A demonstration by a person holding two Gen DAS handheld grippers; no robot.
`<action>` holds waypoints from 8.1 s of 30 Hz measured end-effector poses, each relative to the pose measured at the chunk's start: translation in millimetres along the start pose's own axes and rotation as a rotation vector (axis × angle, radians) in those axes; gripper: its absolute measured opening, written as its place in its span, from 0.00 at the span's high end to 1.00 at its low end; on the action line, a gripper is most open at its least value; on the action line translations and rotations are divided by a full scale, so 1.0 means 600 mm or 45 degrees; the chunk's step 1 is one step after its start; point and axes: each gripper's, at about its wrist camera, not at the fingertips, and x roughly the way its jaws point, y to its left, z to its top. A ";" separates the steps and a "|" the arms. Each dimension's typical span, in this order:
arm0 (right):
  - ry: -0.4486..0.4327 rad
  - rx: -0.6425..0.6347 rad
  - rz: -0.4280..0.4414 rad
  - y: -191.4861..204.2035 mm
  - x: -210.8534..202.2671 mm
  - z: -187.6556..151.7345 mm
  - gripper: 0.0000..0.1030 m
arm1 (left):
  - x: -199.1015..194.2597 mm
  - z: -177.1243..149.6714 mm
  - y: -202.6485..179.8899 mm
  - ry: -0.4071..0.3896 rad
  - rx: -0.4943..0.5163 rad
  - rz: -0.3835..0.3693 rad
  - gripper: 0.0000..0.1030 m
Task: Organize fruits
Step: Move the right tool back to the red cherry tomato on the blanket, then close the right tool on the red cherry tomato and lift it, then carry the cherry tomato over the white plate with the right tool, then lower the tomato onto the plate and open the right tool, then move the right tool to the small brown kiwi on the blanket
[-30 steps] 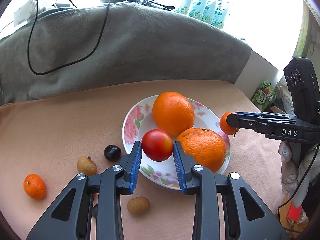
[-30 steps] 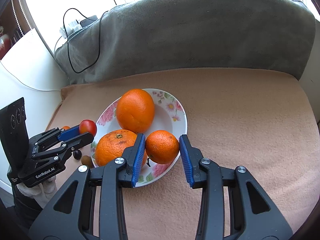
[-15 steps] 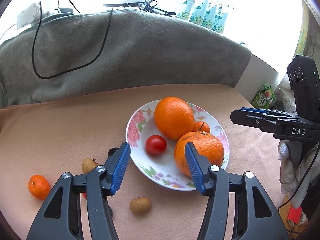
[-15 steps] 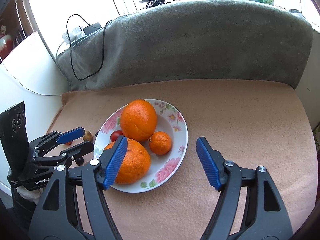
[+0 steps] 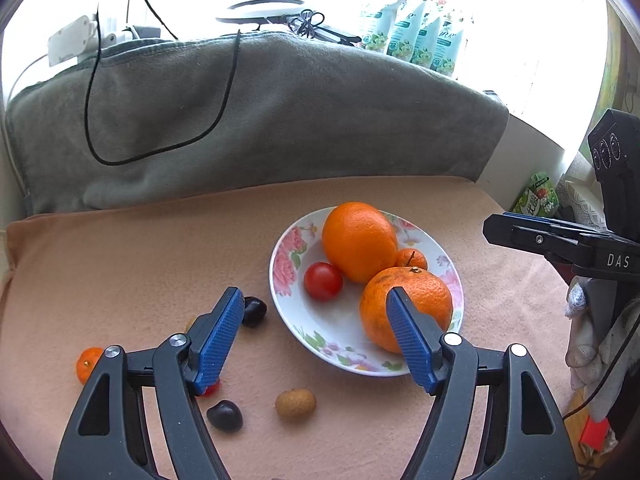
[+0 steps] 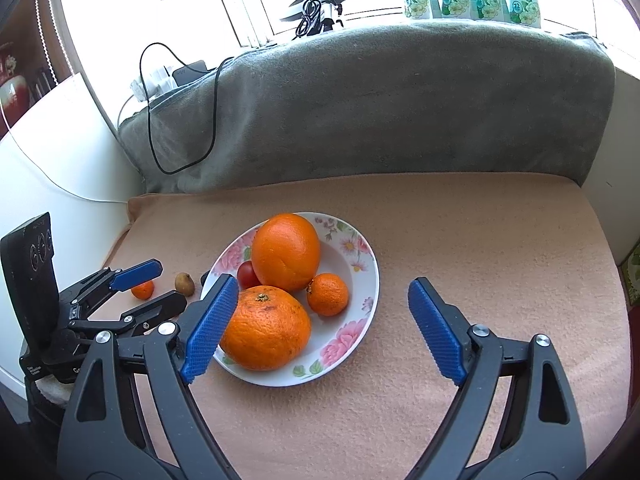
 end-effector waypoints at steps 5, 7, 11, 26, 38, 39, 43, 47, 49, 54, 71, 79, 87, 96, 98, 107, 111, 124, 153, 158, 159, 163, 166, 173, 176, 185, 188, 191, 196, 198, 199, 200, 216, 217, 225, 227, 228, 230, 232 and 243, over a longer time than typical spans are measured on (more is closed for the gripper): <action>-0.017 -0.018 0.014 0.019 -0.010 -0.004 0.13 | -0.008 -0.002 0.010 -0.008 -0.014 0.014 0.28; -0.024 -0.024 0.031 0.028 -0.014 -0.006 0.13 | -0.014 -0.003 0.020 -0.016 -0.022 0.025 0.28; -0.031 -0.039 0.072 0.048 -0.021 -0.011 0.13 | -0.027 -0.007 0.048 -0.024 -0.047 0.063 0.28; 0.001 -0.243 0.207 0.169 -0.011 -0.044 0.13 | -0.084 -0.039 0.185 -0.054 -0.232 0.215 0.28; 0.102 -0.337 0.250 0.245 0.055 -0.060 0.13 | -0.089 -0.082 0.249 -0.027 -0.319 0.243 0.28; 0.112 -0.339 0.253 0.250 0.062 -0.061 0.14 | -0.088 -0.085 0.252 -0.025 -0.322 0.238 0.28; 0.156 -0.368 0.260 0.272 0.091 -0.062 0.23 | -0.080 -0.093 0.263 -0.010 -0.343 0.212 0.29; 0.197 -0.410 0.242 0.295 0.121 -0.067 0.26 | -0.070 -0.099 0.264 0.009 -0.340 0.188 0.34; 0.229 -0.433 0.229 0.307 0.139 -0.070 0.36 | -0.065 -0.101 0.264 0.018 -0.337 0.180 0.36; 0.297 -0.470 0.192 0.329 0.183 -0.075 0.48 | -0.055 -0.106 0.272 0.035 -0.348 0.158 0.41; 0.429 -0.417 0.115 0.329 0.269 -0.071 0.64 | -0.034 -0.109 0.287 0.067 -0.342 0.109 0.50; 0.456 -0.400 0.121 0.326 0.281 -0.071 0.73 | -0.028 -0.110 0.288 0.075 -0.348 0.098 0.56; 0.454 -0.387 0.133 0.325 0.282 -0.072 0.74 | -0.027 -0.110 0.282 0.069 -0.343 0.092 0.62; 0.429 -0.366 0.156 0.319 0.260 -0.070 0.74 | -0.034 -0.110 0.280 0.061 -0.358 0.092 0.63; 0.421 -0.360 0.163 0.317 0.254 -0.069 0.74 | -0.037 -0.111 0.278 0.057 -0.358 0.092 0.63; 0.364 -0.326 0.196 0.303 0.212 -0.059 0.74 | -0.053 -0.107 0.272 0.031 -0.357 0.103 0.63; 0.321 -0.318 0.206 0.295 0.181 -0.055 0.74 | -0.062 -0.102 0.264 0.015 -0.353 0.105 0.63; 0.197 -0.288 0.211 0.253 0.093 -0.037 0.74 | -0.083 -0.075 0.206 -0.038 -0.287 0.089 0.63; 0.049 -0.041 0.033 0.026 0.001 0.003 0.74 | -0.028 -0.018 0.073 -0.012 -0.140 -0.026 0.63; 0.058 -0.022 0.016 0.002 0.010 0.009 0.74 | -0.015 -0.016 0.054 0.005 -0.121 -0.040 0.63; 0.060 -0.020 0.015 0.000 0.014 0.011 0.74 | -0.013 -0.015 0.051 0.008 -0.120 -0.043 0.63; 0.073 -0.010 0.004 -0.010 0.030 0.017 0.74 | -0.003 -0.014 0.039 0.023 -0.107 -0.052 0.63; 0.087 -0.002 -0.002 -0.019 0.044 0.021 0.74 | 0.004 -0.014 0.031 0.036 -0.098 -0.058 0.63; 0.127 0.013 -0.020 -0.036 0.084 0.029 0.74 | 0.019 -0.013 0.020 0.056 -0.087 -0.064 0.63; 0.136 0.012 -0.022 -0.039 0.094 0.031 0.74 | 0.023 -0.011 0.017 0.061 -0.082 -0.068 0.63; 0.169 0.008 -0.020 -0.034 0.120 0.036 0.74 | 0.031 -0.009 0.012 0.067 -0.073 -0.075 0.63; 0.179 0.003 -0.018 -0.032 0.126 0.036 0.74 | 0.030 -0.009 0.013 0.065 -0.079 -0.076 0.63; 0.175 0.007 -0.015 -0.031 0.128 0.039 0.74 | 0.029 -0.008 0.014 0.063 -0.079 -0.076 0.63; 0.171 -0.004 -0.004 -0.027 0.127 0.040 0.74 | 0.027 -0.008 0.015 0.061 -0.079 -0.075 0.62; 0.167 -0.006 -0.002 -0.026 0.124 0.040 0.74 | 0.027 -0.008 0.013 0.061 -0.074 -0.074 0.62; 0.163 -0.005 0.001 -0.026 0.123 0.040 0.73 | 0.026 -0.008 0.013 0.060 -0.073 -0.075 0.62; 0.161 -0.004 0.003 -0.026 0.121 0.041 0.72 | 0.026 -0.008 0.013 0.060 -0.072 -0.077 0.62; 0.071 -0.008 0.024 -0.015 0.082 0.042 0.18 | 0.003 0.000 0.008 0.005 -0.054 -0.045 0.29; 0.065 -0.012 0.026 -0.012 0.079 0.043 0.15 | 0.001 0.000 0.008 0.005 -0.054 -0.042 0.29; 0.027 -0.055 0.010 0.010 0.053 0.039 0.14 | -0.008 -0.003 0.005 -0.005 -0.047 -0.033 0.29; 0.019 -0.058 0.011 0.013 0.047 0.037 0.14 | -0.011 -0.003 0.007 -0.010 -0.048 -0.030 0.29; 0.015 -0.058 0.013 0.015 0.044 0.035 0.14 | -0.013 -0.003 0.008 -0.013 -0.048 -0.027 0.29; 0.005 -0.057 0.019 0.018 0.038 0.033 0.14 | -0.016 -0.004 0.010 -0.017 -0.051 -0.024 0.29; -0.003 -0.056 0.026 0.024 0.035 0.033 0.14 | -0.018 -0.004 0.013 -0.018 -0.053 -0.023 0.29; -0.054 -0.088 0.048 0.054 0.011 0.020 0.14 | -0.031 -0.007 0.029 -0.037 -0.070 -0.011 0.29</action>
